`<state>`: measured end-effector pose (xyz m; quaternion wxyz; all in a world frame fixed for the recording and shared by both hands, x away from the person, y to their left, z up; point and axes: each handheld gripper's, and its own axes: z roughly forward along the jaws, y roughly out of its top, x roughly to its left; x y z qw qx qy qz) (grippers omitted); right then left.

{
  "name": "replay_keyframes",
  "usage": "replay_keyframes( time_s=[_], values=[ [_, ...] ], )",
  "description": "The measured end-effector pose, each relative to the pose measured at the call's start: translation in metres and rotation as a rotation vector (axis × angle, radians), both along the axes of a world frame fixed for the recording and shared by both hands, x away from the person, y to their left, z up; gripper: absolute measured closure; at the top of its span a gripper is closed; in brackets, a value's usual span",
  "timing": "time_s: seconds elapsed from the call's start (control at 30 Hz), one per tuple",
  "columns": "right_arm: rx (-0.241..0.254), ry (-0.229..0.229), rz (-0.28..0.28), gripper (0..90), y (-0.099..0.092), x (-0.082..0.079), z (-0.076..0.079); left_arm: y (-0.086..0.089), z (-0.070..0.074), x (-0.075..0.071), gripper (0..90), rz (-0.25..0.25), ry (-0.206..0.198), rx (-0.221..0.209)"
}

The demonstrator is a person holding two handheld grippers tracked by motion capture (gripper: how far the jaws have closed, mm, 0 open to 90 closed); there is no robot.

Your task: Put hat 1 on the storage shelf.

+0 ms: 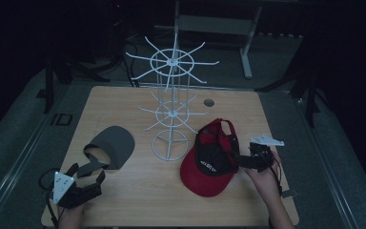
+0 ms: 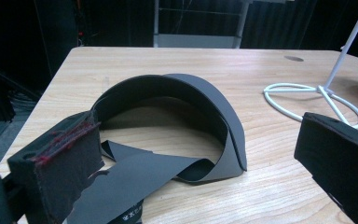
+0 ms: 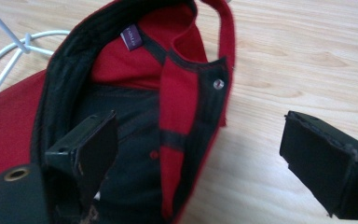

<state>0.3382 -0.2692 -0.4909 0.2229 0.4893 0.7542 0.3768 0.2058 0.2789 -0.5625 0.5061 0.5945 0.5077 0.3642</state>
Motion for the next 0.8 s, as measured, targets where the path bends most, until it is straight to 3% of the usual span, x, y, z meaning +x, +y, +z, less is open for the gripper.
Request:
replay_keyframes(
  time_s=[0.13, 0.3, 0.47, 0.53, 0.8],
  values=[
    [-0.022, 0.017, 0.002, 11.1, 0.010, 0.015, -0.012, 0.000, 0.000, 0.000, 1.1, -0.004, 0.001, 0.003],
    [-0.086, 0.030, -0.004, 11.2, 0.024, 0.030, -0.027, 0.000, 0.000, 0.000, 1.1, -0.005, 0.003, 0.000],
    [-0.117, 0.039, -0.010, 13.6, 0.032, 0.036, -0.036, 0.000, 0.000, 0.000, 1.1, -0.005, 0.007, -0.003],
    [-0.159, 0.049, -0.013, 15.6, 0.039, 0.039, -0.044, 0.000, 0.000, 0.000, 1.1, -0.006, 0.008, -0.003],
    [-0.198, 0.051, -0.016, 48.7, 0.042, 0.039, -0.050, 0.000, -0.001, 0.000, 1.1, 0.002, 0.022, 0.005]
  ],
)
